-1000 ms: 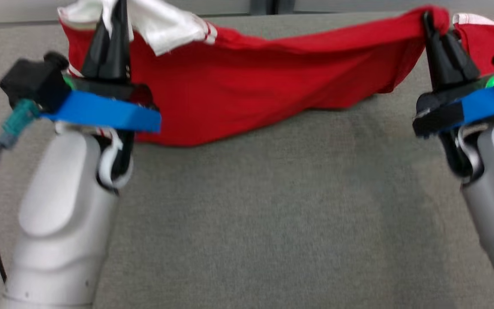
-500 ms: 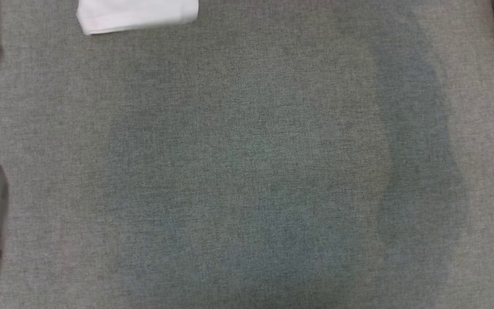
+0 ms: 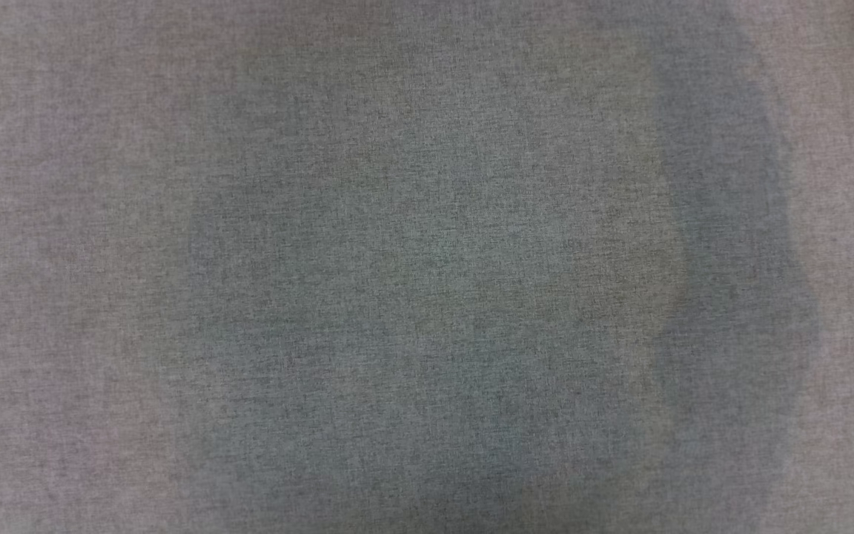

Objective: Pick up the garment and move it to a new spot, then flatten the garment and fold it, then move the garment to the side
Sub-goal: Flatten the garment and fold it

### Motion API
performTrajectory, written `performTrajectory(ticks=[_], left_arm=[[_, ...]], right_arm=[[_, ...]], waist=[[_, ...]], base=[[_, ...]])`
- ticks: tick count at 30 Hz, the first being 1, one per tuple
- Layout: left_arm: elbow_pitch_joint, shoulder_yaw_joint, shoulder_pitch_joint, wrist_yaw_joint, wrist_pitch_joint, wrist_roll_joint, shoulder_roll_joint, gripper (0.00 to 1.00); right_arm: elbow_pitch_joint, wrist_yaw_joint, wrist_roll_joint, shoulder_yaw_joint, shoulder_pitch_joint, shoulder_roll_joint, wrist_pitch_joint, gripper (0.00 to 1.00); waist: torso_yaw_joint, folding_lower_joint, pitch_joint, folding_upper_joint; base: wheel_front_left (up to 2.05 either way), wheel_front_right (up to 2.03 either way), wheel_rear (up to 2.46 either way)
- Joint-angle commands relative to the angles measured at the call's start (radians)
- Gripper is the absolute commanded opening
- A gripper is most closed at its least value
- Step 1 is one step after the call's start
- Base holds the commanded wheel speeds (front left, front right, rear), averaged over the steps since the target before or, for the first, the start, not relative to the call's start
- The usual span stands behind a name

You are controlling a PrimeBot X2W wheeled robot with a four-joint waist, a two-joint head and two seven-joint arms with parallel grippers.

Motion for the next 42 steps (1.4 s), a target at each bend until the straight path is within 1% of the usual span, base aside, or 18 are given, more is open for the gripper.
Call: performTrajectory(ticks=[1, 5, 9, 12, 13, 14, 16, 20, 24, 30, 35, 39, 42], left_arm=[[-0.002, -0.001, 0.056, -0.001, -0.004, -0.009, 0.007, 0.00], [-0.022, -0.012, 0.167, -0.001, -0.004, -0.026, 0.015, 0.00], [-0.074, 0.025, 0.312, -0.001, -0.004, -0.054, 0.024, 0.00], [-0.127, 0.039, 0.447, -0.001, -0.004, -0.058, 0.019, 0.00], [-0.146, 0.030, 0.496, -0.001, -0.004, -0.054, 0.019, 0.00], [-0.169, 0.031, 0.540, -0.001, -0.004, -0.044, 0.028, 0.00], [-0.212, 0.059, 0.626, -0.001, -0.004, -0.048, 0.033, 0.00], [-0.296, 0.079, 0.825, 0.001, -0.004, -0.022, 0.037, 0.00], [-0.392, 0.117, 1.021, 0.022, -0.004, -0.011, 0.021, 0.00], [-0.502, 0.156, 1.288, 0.050, -0.004, -0.006, -0.012, 0.00], [-0.562, 0.160, 1.477, 0.067, -0.004, 0.001, -0.035, 0.00], [-0.589, 0.152, 1.594, 0.077, -0.004, -0.002, -0.048, 0.00], [-0.608, 0.154, 1.677, 0.092, -0.004, 0.006, -0.044, 0.00]], right_arm=[[0.015, 0.000, 0.023, 0.018, 0.044, -0.005, -0.010, 0.00], [0.010, 0.000, 0.055, 0.063, 0.118, 0.007, -0.026, 0.00], [-0.021, 0.000, 0.080, 0.087, 0.226, 0.013, -0.036, 0.00], [-0.086, 0.000, 0.080, 0.080, 0.333, 0.008, -0.035, 0.00], [-0.112, 0.000, 0.079, 0.071, 0.372, 0.007, -0.035, 0.00], [-0.134, 0.000, 0.075, 0.068, 0.416, 0.006, -0.035, 0.00], [-0.182, 0.000, 0.067, 0.053, 0.487, 0.007, -0.036, 0.00], [-0.268, 0.000, 0.052, 0.039, 0.656, 0.007, -0.036, 0.00], [-0.345, 0.000, 0.043, 0.009, 0.815, -0.001, -0.036, 0.00], [-0.415, 0.000, 0.028, -0.017, 1.052, -0.002, -0.036, 0.00], [-0.438, 0.000, 0.020, -0.042, 1.227, -0.006, -0.036, 0.00], [-0.446, 0.000, 0.011, -0.068, 1.342, -0.013, -0.036, 0.00], [-0.458, 0.000, 0.001, -0.094, 1.424, -0.013, -0.036, 0.00]], waist=[[0.002, 0.0000, 0.004, 0.0000], [0.005, 0.0000, 0.008, 0.0000], [0.003, 0.0000, -0.010, 0.0000], [0.005, 0.0000, -0.034, 0.0000], [0.007, 0.0000, -0.043, 0.0000], [0.006, 0.0000, -0.054, 0.0000], [0.003, 0.0000, -0.072, 0.0000], [0.002, 0.0000, -0.114, 0.0000], [0.006, 0.0000, -0.156, 0.0000], [0.016, 0.0000, -0.234, 0.0000], [0.025, 0.0000, -0.301, 0.0000], [0.033, 0.0000, -0.350, 0.0000], [0.037, 0.0000, -0.383, 0.0000]], base=[[0.00, 0.00, 0.00], [0.00, 0.00, 0.00], [0.00, 0.00, 0.00], [0.00, 0.00, 0.00], [0.00, 0.00, 0.00], [0.00, 0.00, 0.00], [0.00, 0.00, 0.00], [0.00, 0.00, 0.00], [0.00, 0.00, 0.00], [0.00, 0.00, 0.00], [0.00, 0.00, 0.00], [0.00, 0.00, 0.00], [0.00, 0.00, 0.00]])
